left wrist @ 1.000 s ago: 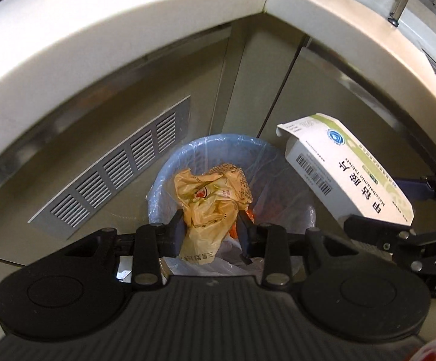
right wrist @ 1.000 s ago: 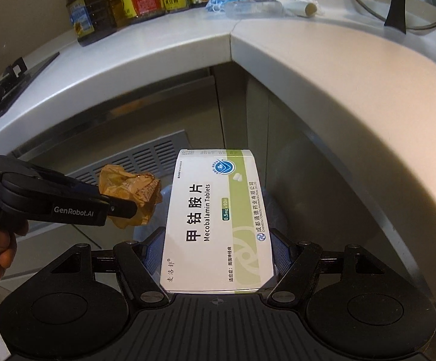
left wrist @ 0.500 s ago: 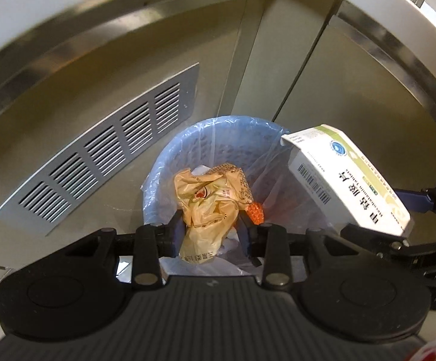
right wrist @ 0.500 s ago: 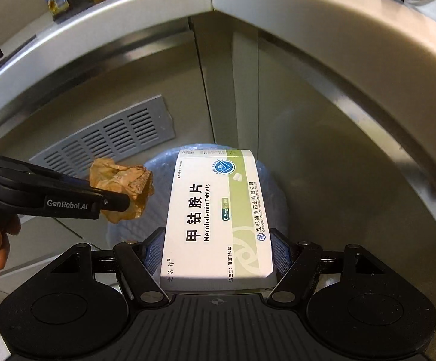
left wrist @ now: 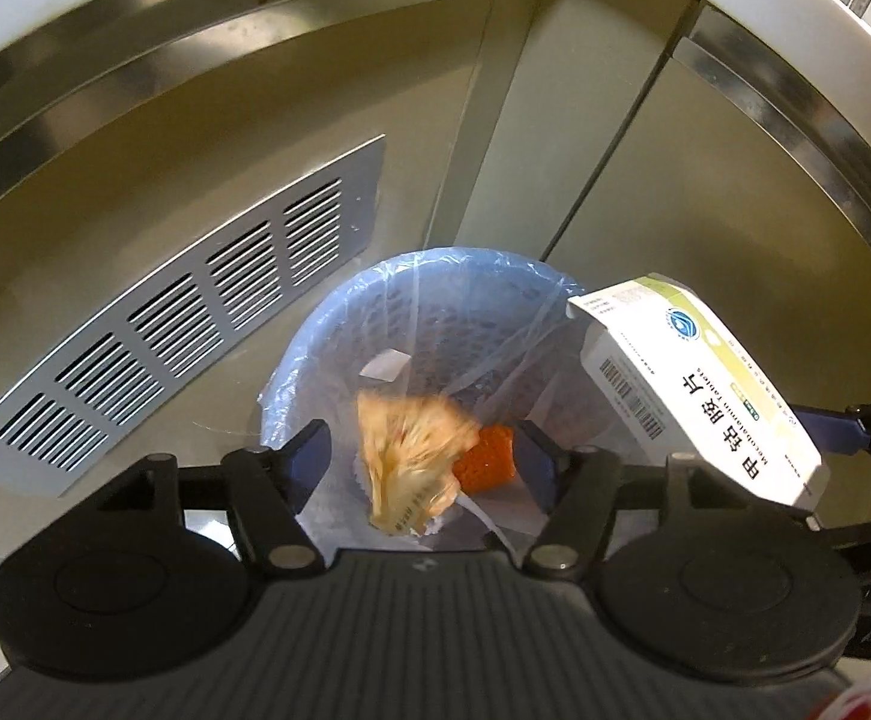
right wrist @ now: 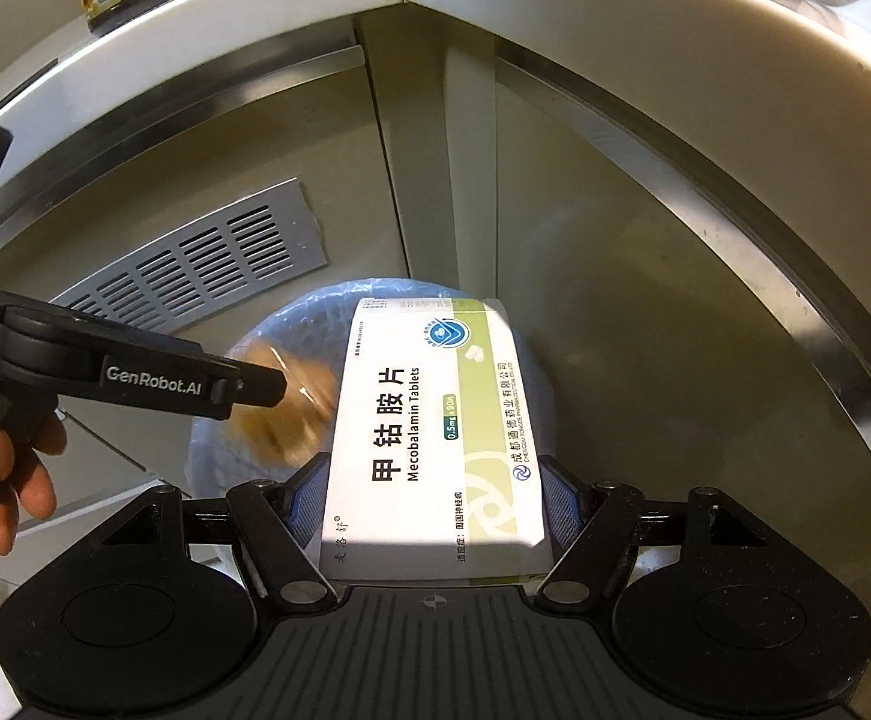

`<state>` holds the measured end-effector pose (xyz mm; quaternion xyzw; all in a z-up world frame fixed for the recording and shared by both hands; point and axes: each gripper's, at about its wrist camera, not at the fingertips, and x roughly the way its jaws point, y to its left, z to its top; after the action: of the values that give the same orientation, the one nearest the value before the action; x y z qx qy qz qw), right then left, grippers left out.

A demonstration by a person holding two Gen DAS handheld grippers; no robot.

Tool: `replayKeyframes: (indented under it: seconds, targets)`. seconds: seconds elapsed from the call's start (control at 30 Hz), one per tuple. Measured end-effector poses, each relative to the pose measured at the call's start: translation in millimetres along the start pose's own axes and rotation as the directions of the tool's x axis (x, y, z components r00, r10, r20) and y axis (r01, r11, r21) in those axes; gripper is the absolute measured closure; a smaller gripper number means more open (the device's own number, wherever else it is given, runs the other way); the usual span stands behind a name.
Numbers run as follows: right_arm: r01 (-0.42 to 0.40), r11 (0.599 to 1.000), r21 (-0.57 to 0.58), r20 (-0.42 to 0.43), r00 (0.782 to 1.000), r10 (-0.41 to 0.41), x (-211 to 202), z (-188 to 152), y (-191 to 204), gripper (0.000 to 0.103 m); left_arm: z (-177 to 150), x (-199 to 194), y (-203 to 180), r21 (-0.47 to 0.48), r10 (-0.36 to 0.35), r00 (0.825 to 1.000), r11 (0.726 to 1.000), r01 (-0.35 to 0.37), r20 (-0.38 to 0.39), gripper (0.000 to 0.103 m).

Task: Collect trash
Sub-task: 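Open the left tool to drop the bread bag while the right tool releases the box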

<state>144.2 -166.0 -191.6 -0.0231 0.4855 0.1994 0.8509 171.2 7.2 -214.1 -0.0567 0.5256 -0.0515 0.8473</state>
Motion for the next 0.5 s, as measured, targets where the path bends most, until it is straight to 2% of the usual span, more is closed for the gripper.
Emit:
replayKeyframes:
  seconds: [0.5]
  targets:
    - [-0.024,1.000,-0.010,-0.006,1.000,0.024,10.4,12.5,5.4,0.032,-12.2,-22.4,22.4,-0.065,0.041,0.999,0.997,-0.041,0.009,0.040]
